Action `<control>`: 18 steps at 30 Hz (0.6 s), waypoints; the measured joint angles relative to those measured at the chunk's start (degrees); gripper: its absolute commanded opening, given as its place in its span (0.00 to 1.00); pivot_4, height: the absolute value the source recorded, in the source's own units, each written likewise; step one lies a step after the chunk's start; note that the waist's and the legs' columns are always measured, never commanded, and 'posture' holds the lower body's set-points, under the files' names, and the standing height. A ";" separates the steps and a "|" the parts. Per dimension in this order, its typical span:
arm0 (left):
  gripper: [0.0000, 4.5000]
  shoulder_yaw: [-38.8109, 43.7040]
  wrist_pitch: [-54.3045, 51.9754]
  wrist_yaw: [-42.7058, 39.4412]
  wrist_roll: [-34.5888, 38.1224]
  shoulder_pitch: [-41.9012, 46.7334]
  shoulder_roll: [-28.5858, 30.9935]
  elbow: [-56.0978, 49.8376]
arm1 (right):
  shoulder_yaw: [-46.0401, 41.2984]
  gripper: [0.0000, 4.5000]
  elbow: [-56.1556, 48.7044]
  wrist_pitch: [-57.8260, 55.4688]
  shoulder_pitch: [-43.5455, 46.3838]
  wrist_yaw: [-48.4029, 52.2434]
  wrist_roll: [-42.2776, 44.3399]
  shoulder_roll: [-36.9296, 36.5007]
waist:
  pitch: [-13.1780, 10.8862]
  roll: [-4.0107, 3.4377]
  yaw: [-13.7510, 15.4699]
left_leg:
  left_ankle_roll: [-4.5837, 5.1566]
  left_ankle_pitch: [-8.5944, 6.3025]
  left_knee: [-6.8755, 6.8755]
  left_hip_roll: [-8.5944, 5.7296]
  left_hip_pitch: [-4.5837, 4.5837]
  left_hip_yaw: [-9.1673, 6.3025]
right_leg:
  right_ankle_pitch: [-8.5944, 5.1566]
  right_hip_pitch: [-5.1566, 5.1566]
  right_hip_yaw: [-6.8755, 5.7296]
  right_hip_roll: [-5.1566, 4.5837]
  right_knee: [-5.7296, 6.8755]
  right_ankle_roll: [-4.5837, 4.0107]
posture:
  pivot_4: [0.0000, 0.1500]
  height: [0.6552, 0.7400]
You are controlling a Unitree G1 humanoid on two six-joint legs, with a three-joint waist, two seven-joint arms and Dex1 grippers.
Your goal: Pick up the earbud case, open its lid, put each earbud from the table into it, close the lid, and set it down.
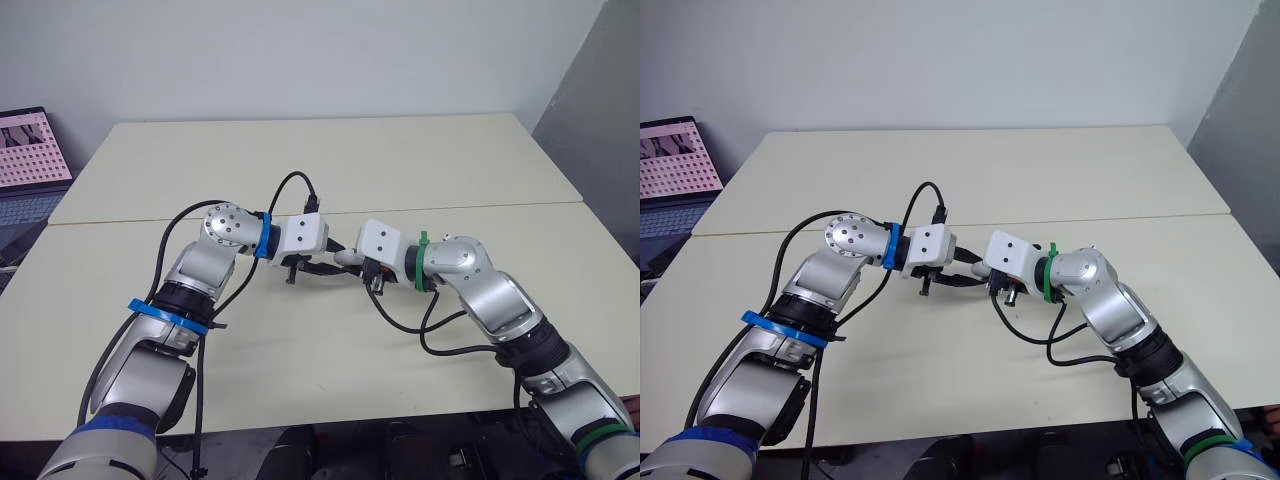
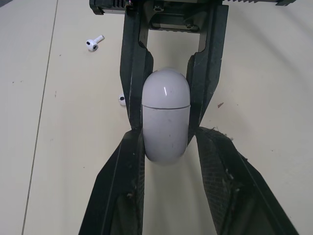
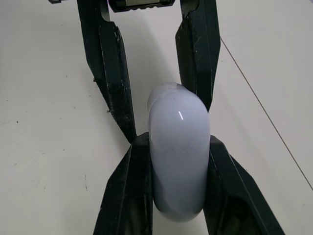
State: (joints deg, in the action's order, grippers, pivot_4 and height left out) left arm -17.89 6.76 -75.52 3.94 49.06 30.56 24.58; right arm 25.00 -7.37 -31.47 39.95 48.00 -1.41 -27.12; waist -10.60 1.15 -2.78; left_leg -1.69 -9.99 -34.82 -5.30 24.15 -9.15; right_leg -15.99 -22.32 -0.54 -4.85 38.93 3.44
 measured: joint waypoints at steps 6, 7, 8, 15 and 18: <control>0.62 0.45 0.05 0.85 0.16 1.77 -0.60 0.20 | 0.01 0.19 0.01 0.56 -0.53 0.55 -0.53 -0.20 | 0.00 0.00 0.00 | 0.00 0.00 -0.01 0.00 0.00 0.00 | 0.00 0.00 0.00 0.00 0.00 0.00 | 1.00 1.00; 0.62 0.45 0.04 0.85 0.16 1.81 -0.60 0.21 | 0.01 0.19 0.02 0.65 -0.57 0.56 -0.77 -0.23 | 0.00 0.00 0.00 | 0.00 0.00 -0.01 0.00 0.00 0.00 | 0.00 0.00 0.00 0.00 0.00 0.00 | 1.00 1.00; 0.62 0.45 0.05 0.86 0.16 1.81 -0.60 0.22 | 0.01 0.19 0.03 0.70 -0.59 0.60 -0.82 -0.28 | 0.00 0.00 -0.01 | 0.00 0.00 -0.01 0.01 0.00 0.00 | 0.00 0.00 0.00 0.00 0.00 0.00 | 1.00 1.00; 0.29 0.34 0.87 -0.33 0.06 1.72 -0.56 0.60 | -0.46 0.19 0.10 0.86 -0.55 0.41 -1.59 -0.23 | 0.00 0.00 0.01 | 0.00 0.00 -0.01 0.00 0.00 0.00 | 0.00 0.00 0.00 0.00 0.01 0.00 | 1.00 1.00; 0.16 0.24 0.98 -0.90 -0.17 1.60 -0.49 0.60 | -0.64 0.19 0.39 0.86 -0.50 0.76 -1.83 -0.03 | 0.00 0.00 -0.01 | 0.00 0.00 -0.01 0.00 0.00 0.00 | 0.00 0.00 0.00 0.00 0.01 0.00 | 1.00 1.00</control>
State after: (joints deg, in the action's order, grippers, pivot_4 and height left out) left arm -17.65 7.74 -76.41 3.77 50.66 30.07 25.18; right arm 24.36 -6.97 -30.61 39.45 48.77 -3.24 -27.15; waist -10.61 1.16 -2.78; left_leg -1.70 -9.98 -34.83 -5.30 24.15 -9.14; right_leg -15.99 -22.32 -0.54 -4.84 38.93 3.44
